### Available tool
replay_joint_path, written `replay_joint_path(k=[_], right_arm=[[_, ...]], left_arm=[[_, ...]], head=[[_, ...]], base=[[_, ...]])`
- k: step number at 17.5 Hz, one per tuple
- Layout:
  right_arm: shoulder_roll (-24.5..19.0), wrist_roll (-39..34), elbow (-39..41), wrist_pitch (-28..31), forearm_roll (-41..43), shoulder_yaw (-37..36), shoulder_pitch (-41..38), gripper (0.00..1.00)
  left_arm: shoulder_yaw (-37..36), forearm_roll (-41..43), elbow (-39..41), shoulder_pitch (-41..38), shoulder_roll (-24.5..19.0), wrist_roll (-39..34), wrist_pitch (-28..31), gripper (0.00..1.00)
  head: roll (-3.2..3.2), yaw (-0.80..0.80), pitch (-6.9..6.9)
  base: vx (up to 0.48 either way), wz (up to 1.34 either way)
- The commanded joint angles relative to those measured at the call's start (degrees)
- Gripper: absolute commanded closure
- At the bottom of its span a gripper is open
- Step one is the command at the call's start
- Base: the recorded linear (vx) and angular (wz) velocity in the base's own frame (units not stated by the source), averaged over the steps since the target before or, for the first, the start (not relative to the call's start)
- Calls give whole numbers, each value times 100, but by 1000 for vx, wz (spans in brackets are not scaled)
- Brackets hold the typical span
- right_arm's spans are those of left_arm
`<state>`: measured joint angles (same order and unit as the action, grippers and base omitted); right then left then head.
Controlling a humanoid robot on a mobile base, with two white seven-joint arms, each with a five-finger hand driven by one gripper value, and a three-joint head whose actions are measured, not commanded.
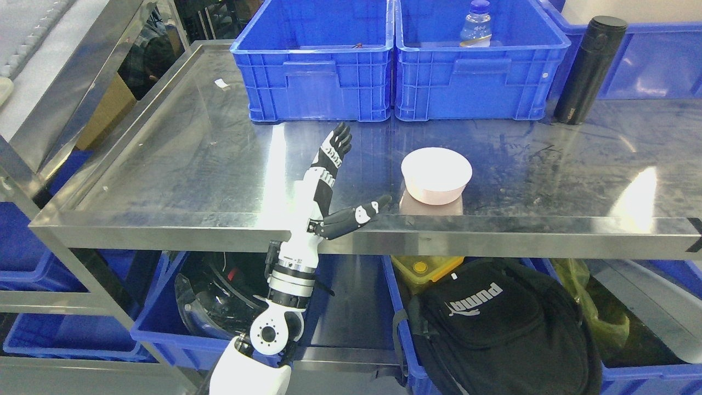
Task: Stack pink IKEA bowl on shelf middle layer
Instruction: 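Raise the left hand and reach toward the pink bowl on the cart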
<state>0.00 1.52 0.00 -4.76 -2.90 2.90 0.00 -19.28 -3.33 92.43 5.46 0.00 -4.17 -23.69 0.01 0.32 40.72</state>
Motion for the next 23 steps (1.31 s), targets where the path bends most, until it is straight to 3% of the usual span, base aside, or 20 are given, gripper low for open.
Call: replay_joint_path(k=[1,6,11,13,16,19,23], right_arm=[[100,-2,100,1,0,0,-123,0],[100,-2,100,1,0,0,-123,0],[100,-2,100,1,0,0,-123,0],[100,-2,100,1,0,0,-123,0],[100,-2,100,1,0,0,-123,0],[100,-2,100,1,0,0,-123,0],[100,-2,100,1,0,0,-123,0]], left_arm=[[90,8,4,-1,-100,12,-22,0],[126,25,4,314,-226,109,-136,0],[214,392,4,1289,-1615,828,-128,0],[205,954,4,1702,-1897,1555,-128,0],[205,1325,4,2326,-2406,3487,-84,0],[153,1842,-5,2994,-2785,4379,-40,2],[65,2459,-5,3479,-2480,5573,-13,1]], head=[[0,0,0],[0,0,0],[0,0,0],[0,0,0],[0,0,0],[0,0,0],[0,0,0]], base=[[0,0],[0,0],[0,0],[0,0],[0,0],[0,0],[0,0]])
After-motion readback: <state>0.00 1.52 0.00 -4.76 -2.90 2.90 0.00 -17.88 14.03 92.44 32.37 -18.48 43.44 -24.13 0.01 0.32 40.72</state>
